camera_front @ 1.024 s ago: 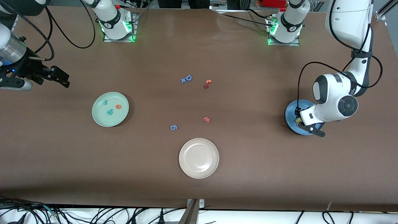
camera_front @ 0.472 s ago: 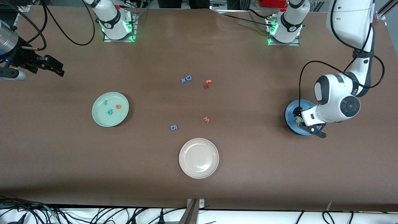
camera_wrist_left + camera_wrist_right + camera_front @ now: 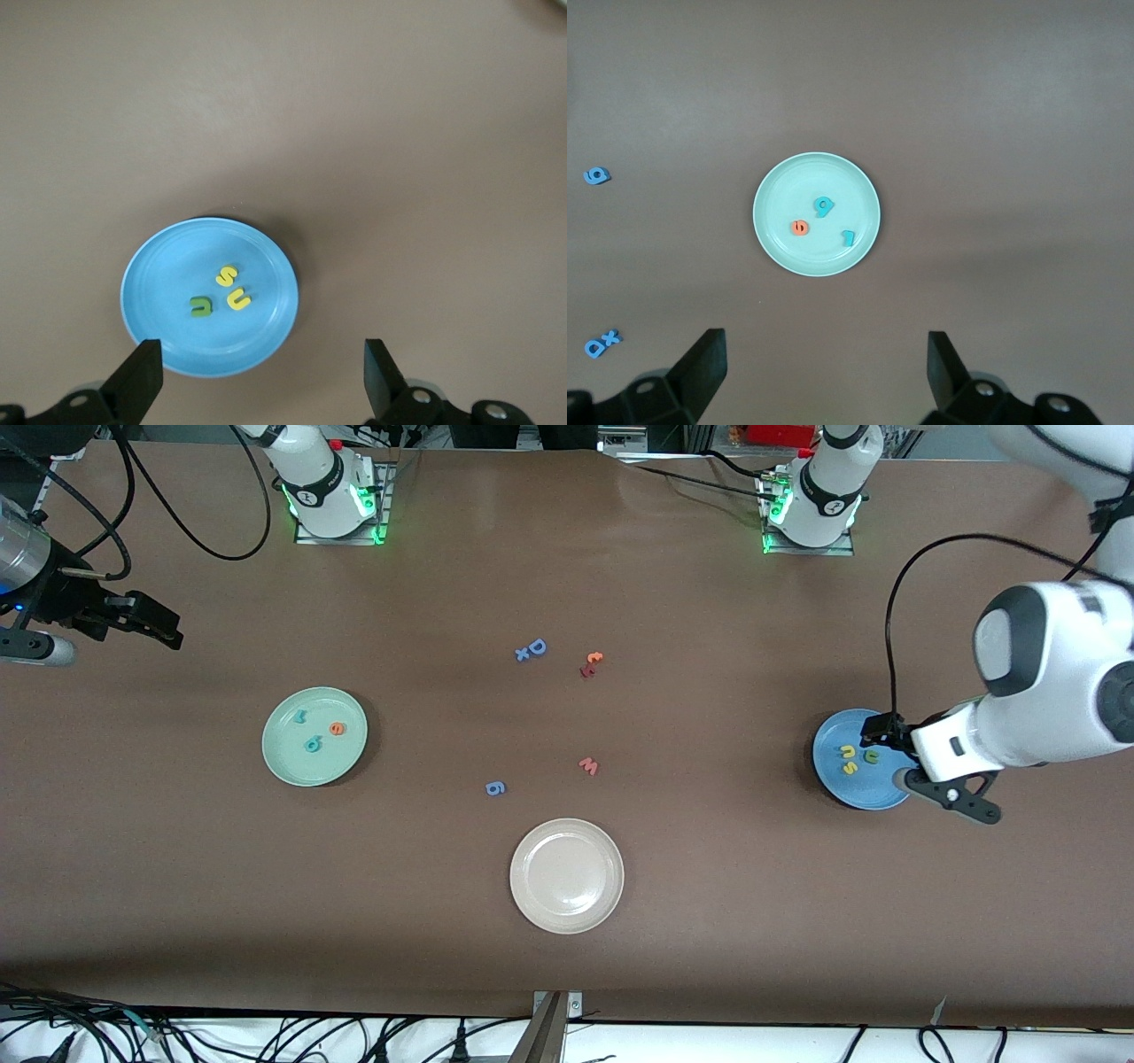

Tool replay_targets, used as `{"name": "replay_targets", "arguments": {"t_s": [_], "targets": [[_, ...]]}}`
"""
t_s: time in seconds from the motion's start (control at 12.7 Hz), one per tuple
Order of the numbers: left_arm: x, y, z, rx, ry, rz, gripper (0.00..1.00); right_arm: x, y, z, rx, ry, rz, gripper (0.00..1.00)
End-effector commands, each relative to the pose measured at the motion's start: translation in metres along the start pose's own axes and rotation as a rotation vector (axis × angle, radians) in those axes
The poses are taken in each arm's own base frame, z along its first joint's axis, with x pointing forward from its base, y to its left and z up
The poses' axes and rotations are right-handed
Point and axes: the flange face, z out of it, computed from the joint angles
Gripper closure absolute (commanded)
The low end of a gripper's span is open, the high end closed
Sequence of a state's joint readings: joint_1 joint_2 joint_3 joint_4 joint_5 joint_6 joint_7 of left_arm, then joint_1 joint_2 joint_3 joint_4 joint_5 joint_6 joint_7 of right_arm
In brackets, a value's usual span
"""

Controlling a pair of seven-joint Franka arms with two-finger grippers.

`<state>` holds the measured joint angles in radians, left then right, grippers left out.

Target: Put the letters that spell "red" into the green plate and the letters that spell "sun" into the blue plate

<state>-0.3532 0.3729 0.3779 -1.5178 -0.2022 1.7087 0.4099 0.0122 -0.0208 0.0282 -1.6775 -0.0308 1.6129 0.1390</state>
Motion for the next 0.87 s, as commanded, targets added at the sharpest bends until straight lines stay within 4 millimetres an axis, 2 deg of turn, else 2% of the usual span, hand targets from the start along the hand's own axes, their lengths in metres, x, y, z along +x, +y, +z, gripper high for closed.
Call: {"name": "replay_targets", "arguments": {"t_s": [0.0, 0.08, 0.39, 0.55, 0.79], "targets": [[-0.008, 0.011, -0.057, 0.019, 0.007, -0.043, 0.00, 0.002, -0.002, -0.008, -0.007, 0.011, -0.011, 0.00], [-0.010, 0.014, -0.074, 0.020, 0.017, -0.042, 0.00, 0.004, -0.005, -0.009, -0.005, 0.028, -0.017, 0.00], [-0.026, 0.017, -0.115, 0.016, 0.072, -0.168, 0.00, 0.004, -0.008, -0.009, 0.000, 0.031, -0.022, 0.00], [-0.028, 0.037, -0.119, 0.082, 0.137, -0.159, 0.00, 0.005, -0.008, -0.011, -0.006, 0.038, -0.022, 0.00], [-0.044, 0.044, -0.113, 0.114, 0.231, -0.152, 0.00, 0.005, -0.008, -0.011, -0.005, 0.041, -0.023, 0.00]]}}
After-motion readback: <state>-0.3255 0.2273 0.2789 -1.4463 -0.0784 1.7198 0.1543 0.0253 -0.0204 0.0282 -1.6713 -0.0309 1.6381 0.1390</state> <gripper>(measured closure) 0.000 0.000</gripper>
